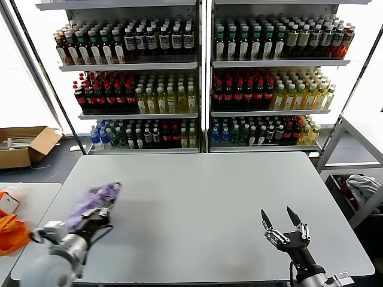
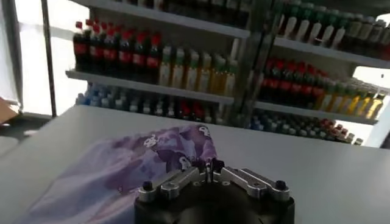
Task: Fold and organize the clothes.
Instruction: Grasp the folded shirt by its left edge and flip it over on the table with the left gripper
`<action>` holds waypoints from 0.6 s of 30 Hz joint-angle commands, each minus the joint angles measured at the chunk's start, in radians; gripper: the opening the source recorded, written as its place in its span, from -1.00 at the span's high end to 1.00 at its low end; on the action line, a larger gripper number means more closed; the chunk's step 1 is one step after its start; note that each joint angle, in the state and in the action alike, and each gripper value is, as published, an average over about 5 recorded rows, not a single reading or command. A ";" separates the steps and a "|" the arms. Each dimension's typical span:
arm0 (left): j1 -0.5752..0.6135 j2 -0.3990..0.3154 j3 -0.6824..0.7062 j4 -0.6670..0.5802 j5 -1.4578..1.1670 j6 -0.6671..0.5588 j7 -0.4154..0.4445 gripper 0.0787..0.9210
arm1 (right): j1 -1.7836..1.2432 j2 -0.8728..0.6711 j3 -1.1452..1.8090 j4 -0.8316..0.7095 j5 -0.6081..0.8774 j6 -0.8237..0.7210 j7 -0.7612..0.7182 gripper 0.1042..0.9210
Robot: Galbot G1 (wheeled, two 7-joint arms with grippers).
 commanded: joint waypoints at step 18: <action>-0.297 -0.207 0.417 0.083 -0.486 -0.143 -0.105 0.58 | 0.139 -0.069 -0.140 -0.031 0.065 -0.229 0.171 -0.76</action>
